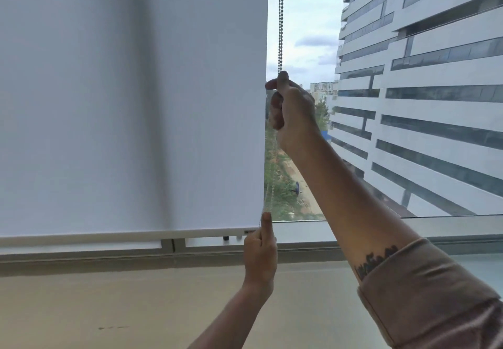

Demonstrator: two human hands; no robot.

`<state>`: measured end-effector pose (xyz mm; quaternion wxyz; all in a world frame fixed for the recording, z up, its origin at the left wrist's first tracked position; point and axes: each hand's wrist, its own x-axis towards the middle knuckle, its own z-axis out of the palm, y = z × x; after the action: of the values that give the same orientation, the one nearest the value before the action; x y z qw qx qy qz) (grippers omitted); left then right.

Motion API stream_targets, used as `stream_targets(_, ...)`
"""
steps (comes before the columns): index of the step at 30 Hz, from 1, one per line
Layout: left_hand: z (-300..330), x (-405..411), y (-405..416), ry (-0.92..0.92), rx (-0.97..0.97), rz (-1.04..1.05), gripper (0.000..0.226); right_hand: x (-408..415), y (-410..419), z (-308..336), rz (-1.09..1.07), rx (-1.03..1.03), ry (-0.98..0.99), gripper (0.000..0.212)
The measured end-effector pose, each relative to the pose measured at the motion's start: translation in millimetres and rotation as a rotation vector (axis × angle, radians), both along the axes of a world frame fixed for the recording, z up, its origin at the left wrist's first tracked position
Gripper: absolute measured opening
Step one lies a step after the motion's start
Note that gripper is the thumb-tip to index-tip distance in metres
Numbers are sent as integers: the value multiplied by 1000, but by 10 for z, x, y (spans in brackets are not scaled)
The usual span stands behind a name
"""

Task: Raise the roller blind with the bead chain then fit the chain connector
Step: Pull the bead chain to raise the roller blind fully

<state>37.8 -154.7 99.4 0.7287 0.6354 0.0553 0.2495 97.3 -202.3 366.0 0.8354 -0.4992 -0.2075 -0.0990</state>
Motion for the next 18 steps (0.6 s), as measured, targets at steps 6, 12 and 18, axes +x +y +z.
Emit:
stream_targets(6, -179, -89, 44, 38, 24, -58, 95, -96, 37, -197, 31, 25, -36, 37)
stream_targets(12, -183, -106, 202, 153, -71, -289, 62, -226, -22, -379, 60, 53, -70, 41)
stream_targets(18, 243, 44, 435, 181, 45, -218, 76, -351, -88, -608, 64, 37, -56, 39)
